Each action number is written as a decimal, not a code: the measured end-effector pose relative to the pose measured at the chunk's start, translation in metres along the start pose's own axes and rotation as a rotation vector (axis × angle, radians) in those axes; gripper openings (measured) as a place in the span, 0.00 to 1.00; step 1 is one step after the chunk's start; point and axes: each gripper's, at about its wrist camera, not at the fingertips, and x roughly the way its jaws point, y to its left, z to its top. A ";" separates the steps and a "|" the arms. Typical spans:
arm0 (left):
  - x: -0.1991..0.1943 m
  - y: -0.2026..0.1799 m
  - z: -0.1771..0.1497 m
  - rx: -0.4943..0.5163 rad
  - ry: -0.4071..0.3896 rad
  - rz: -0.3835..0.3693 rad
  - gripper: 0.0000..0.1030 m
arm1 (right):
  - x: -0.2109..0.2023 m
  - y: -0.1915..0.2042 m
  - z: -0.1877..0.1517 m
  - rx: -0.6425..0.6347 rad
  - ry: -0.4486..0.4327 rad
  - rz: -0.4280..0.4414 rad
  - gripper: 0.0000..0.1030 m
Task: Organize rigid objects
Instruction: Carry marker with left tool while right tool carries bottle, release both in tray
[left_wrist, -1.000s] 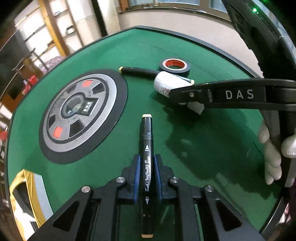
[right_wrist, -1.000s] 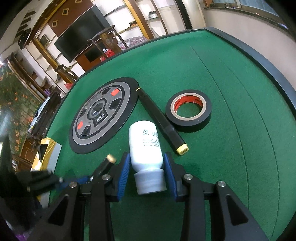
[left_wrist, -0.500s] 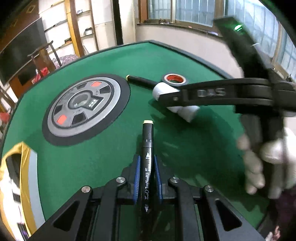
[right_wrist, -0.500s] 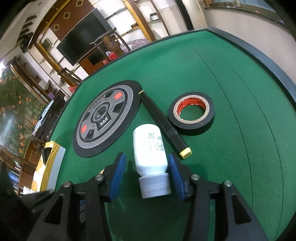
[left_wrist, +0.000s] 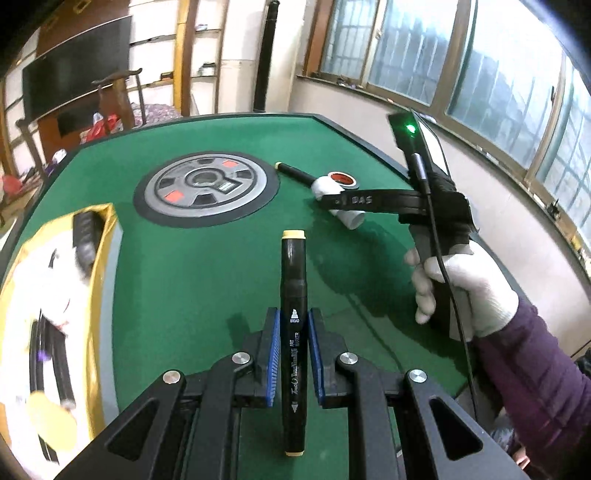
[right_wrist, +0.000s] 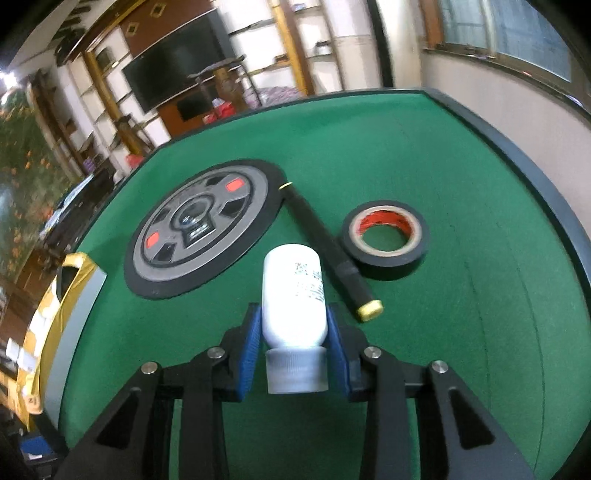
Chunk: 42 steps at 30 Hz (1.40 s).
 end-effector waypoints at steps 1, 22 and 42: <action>-0.003 0.004 -0.003 -0.007 -0.005 -0.004 0.14 | -0.002 -0.004 -0.002 0.024 -0.007 0.000 0.32; -0.094 0.066 -0.036 -0.106 -0.179 -0.096 0.14 | -0.070 0.065 -0.075 0.009 0.065 0.168 0.33; -0.176 0.186 -0.078 -0.286 -0.256 0.124 0.14 | -0.069 0.218 -0.074 -0.219 0.135 0.390 0.33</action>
